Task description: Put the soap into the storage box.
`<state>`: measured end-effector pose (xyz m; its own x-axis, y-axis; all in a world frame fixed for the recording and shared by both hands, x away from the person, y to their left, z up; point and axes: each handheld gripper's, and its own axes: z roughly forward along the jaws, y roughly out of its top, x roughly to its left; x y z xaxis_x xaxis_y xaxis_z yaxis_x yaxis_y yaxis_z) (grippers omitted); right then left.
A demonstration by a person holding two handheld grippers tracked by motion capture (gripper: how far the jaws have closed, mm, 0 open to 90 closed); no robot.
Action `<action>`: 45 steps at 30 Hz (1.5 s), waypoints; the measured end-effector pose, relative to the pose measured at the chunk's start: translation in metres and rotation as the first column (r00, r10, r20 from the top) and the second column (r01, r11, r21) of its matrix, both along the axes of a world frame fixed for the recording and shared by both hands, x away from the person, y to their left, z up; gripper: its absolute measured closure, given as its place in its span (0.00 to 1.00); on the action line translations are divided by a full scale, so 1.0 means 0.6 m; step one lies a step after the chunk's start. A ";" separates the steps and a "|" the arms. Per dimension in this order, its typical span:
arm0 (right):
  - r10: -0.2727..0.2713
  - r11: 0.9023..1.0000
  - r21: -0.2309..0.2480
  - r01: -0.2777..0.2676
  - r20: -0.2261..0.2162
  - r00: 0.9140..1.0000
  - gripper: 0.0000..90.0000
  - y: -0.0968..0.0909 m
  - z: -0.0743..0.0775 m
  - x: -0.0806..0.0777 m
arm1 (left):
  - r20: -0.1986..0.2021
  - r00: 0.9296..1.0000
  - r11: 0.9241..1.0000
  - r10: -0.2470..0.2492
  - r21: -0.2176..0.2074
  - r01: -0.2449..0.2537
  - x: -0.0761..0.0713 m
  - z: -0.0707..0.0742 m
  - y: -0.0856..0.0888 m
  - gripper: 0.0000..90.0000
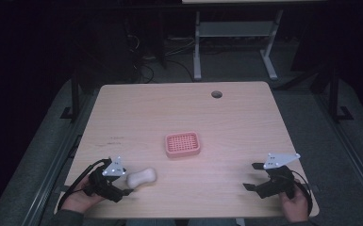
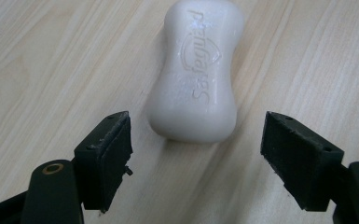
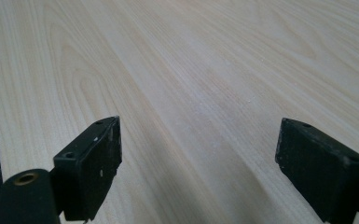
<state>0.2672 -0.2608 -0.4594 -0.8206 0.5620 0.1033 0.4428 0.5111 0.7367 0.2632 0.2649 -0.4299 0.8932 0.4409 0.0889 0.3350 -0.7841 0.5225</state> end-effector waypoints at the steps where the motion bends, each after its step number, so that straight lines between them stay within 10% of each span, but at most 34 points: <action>1: 0.001 1.000 0.000 -0.001 0.002 1.000 0.16 0.000 0.000 0.000 | -0.002 1.000 1.000 -0.001 -0.001 0.001 0.000 0.000 -0.001 0.27; 45: 0.011 1.000 -0.003 -0.011 0.001 1.000 0.16 0.006 -0.001 0.001 | -0.035 0.998 0.998 -0.055 0.010 0.055 0.031 -0.005 -0.046 0.25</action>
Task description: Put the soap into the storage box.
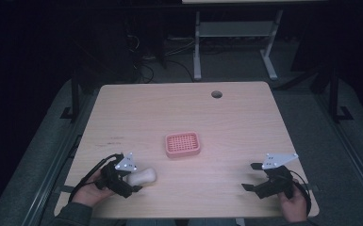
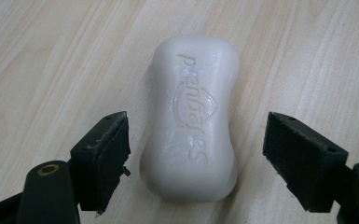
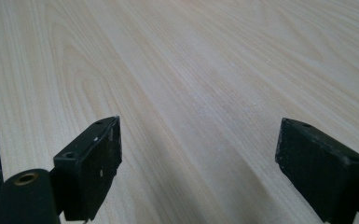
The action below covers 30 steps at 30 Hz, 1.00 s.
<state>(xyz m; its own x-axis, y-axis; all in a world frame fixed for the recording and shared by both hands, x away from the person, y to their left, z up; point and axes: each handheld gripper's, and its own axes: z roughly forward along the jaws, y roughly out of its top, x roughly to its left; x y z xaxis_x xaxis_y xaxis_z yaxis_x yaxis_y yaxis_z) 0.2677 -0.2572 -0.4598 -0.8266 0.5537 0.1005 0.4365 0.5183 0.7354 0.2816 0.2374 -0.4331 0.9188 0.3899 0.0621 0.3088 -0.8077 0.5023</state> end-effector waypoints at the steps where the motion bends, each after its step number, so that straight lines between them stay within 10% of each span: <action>1: 0.000 1.000 0.000 0.000 0.000 1.000 0.16 0.000 0.000 0.000 | 0.001 1.000 1.000 -0.004 0.002 0.004 0.001 -0.001 -0.001 0.25; 30: 0.000 1.000 -0.001 0.000 -0.001 1.000 0.16 0.000 -0.001 0.000 | -0.036 0.999 1.000 -0.024 0.009 0.025 0.022 -0.011 -0.021 0.31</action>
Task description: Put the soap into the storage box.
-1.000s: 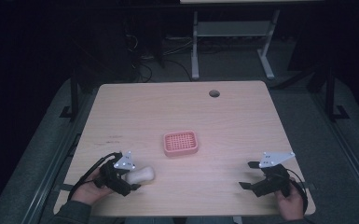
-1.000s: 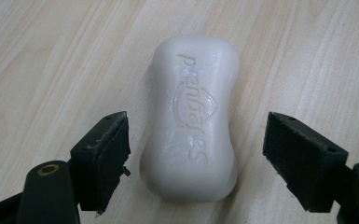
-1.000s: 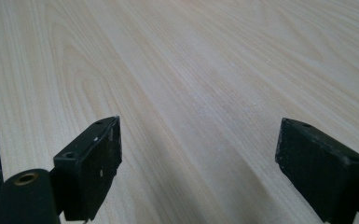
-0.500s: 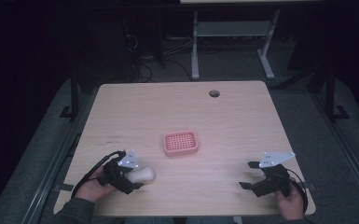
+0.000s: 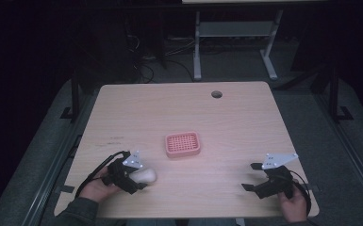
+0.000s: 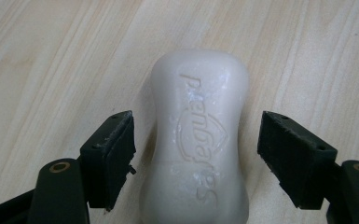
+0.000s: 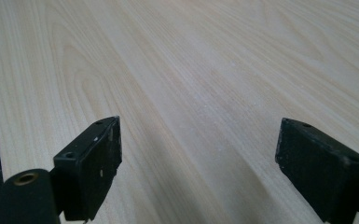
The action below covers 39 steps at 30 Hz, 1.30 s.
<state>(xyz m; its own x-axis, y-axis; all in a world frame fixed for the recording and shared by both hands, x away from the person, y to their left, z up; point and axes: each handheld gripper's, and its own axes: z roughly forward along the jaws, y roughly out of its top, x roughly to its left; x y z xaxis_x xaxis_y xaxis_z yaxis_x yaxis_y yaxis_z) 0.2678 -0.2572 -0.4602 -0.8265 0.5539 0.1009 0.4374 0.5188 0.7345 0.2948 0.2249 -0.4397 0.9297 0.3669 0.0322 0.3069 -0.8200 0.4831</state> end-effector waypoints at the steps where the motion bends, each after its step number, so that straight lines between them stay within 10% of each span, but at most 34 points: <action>1: -0.001 1.000 0.000 0.001 -0.001 1.000 0.16 0.000 0.000 0.000 | 0.000 1.000 1.000 0.001 0.001 -0.001 0.000 -0.001 0.000 0.31; 17: 0.001 1.000 -0.002 -0.001 0.000 1.000 0.16 0.001 -0.001 0.001 | 0.001 1.000 1.000 0.016 0.005 -0.016 0.002 -0.004 -0.001 0.27; 39: -0.003 1.000 0.002 0.003 -0.002 1.000 0.16 -0.001 0.000 -0.001 | -0.013 1.000 0.999 -0.016 0.032 0.017 0.004 -0.008 -0.002 0.52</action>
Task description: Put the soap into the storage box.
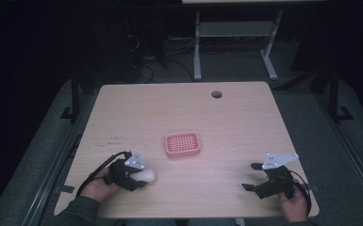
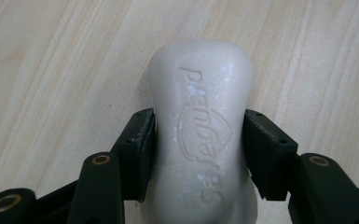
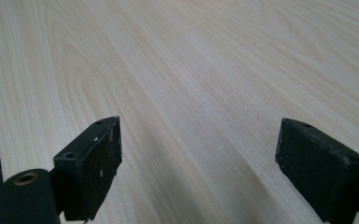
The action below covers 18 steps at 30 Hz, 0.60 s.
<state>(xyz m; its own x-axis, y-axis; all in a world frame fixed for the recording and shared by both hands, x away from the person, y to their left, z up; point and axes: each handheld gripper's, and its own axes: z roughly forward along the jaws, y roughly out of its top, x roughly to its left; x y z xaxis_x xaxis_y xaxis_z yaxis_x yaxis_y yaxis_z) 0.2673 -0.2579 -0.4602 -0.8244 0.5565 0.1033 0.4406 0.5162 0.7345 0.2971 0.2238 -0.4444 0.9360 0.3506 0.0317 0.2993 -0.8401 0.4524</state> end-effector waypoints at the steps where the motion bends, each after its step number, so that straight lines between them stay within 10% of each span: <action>1: 0.000 1.000 0.001 0.000 0.000 1.000 0.16 0.000 0.000 0.000 | 0.001 1.000 1.000 -0.002 0.001 0.002 0.000 0.000 0.000 0.52; 18: 0.001 1.000 0.004 -0.001 0.006 1.000 0.16 -0.002 0.001 -0.001 | -0.002 1.000 1.000 0.022 -0.003 -0.022 0.000 0.001 -0.002 0.54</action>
